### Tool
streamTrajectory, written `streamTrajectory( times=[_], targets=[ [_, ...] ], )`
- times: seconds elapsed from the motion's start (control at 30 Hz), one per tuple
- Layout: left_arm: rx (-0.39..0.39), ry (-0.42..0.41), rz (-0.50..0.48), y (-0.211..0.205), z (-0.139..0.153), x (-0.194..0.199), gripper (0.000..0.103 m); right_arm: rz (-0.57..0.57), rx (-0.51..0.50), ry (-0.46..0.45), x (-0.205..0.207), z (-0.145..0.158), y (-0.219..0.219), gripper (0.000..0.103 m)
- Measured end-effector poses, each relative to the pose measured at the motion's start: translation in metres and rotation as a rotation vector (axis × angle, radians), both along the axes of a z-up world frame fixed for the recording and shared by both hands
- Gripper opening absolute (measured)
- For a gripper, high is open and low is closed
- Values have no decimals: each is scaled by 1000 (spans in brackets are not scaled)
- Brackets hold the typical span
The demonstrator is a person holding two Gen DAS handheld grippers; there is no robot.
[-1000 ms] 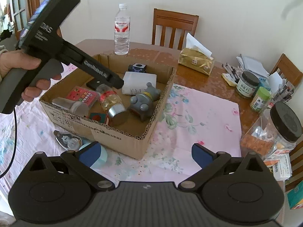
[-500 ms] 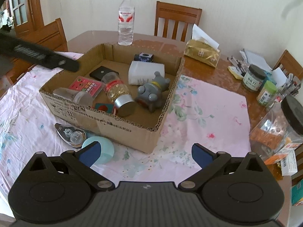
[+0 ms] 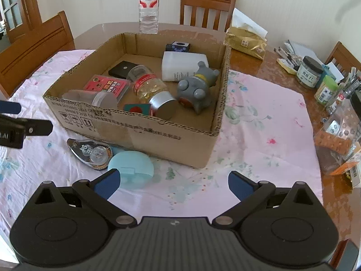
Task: Organize rigid objects
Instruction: 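Move left tool to tape dispenser while right tool approaches light blue round case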
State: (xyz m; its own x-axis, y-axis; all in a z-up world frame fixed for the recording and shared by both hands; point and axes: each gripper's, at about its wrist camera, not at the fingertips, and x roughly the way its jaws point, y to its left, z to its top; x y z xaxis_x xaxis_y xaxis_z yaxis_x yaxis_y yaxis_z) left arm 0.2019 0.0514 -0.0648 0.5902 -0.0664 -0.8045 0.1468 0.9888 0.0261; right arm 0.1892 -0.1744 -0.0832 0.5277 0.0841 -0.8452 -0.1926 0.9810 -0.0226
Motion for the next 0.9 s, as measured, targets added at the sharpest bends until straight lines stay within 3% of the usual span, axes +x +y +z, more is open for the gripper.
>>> streamTrajectory(
  times=[0.3,0.63,0.77,0.9],
  targets=[
    [24,7,-18,17,-5,-3,100,-97,30,11,10,-17,16,103],
    [44,44,-43,34,-15,-3,100,-288,72,6,27,-46,32,103],
    [47,57,-55,36,-18,-2,100,-351,53,-19,28,-53,38,103],
    [48,68,-68,35,-22,-1,100,-343,16,9,28,-57,43,103]
  ],
)
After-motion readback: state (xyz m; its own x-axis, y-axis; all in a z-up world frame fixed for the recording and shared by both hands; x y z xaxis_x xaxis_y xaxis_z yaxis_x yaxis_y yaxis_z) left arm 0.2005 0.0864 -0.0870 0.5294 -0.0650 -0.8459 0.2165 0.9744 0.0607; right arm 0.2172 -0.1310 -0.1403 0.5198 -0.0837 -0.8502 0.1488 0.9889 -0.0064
